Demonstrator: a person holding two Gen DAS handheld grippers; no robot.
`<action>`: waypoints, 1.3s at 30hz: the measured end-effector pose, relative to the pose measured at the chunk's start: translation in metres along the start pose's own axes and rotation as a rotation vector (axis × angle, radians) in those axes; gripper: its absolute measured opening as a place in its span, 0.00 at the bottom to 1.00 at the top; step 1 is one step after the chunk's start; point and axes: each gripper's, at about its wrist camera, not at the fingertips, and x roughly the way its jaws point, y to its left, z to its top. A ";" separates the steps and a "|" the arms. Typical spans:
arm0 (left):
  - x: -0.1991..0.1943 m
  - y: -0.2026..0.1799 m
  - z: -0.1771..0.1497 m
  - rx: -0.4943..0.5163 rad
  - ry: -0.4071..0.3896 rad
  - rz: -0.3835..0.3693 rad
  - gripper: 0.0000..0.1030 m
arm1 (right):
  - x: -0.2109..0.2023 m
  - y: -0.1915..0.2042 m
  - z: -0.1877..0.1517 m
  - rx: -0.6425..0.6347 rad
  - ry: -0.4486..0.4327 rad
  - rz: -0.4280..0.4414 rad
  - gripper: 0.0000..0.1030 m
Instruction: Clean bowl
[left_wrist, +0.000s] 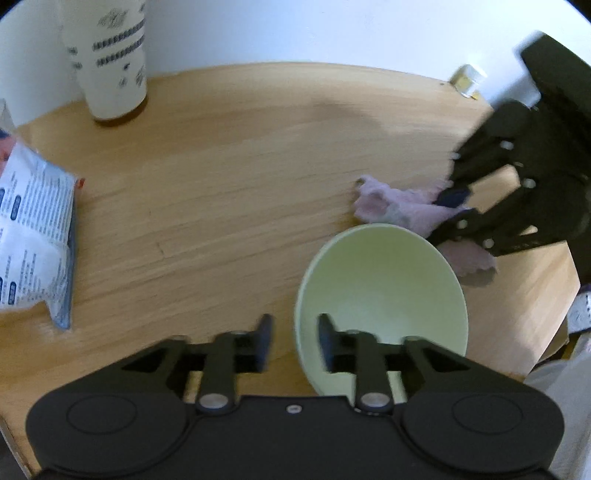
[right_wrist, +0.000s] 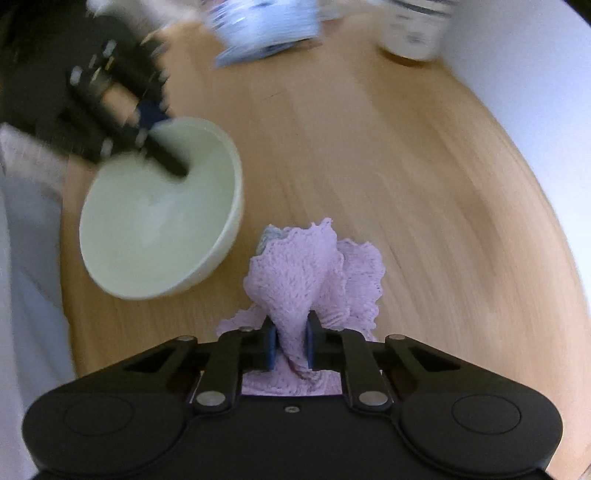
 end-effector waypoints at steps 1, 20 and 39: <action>0.000 0.001 0.002 0.003 0.002 -0.004 0.35 | -0.004 -0.005 -0.003 0.067 -0.025 0.007 0.16; 0.036 -0.019 0.037 0.350 0.113 -0.139 0.14 | -0.041 -0.033 -0.081 1.139 -0.454 0.178 0.16; -0.005 -0.070 -0.026 0.444 -0.286 0.181 0.08 | -0.008 -0.044 -0.026 1.042 -0.292 0.373 0.17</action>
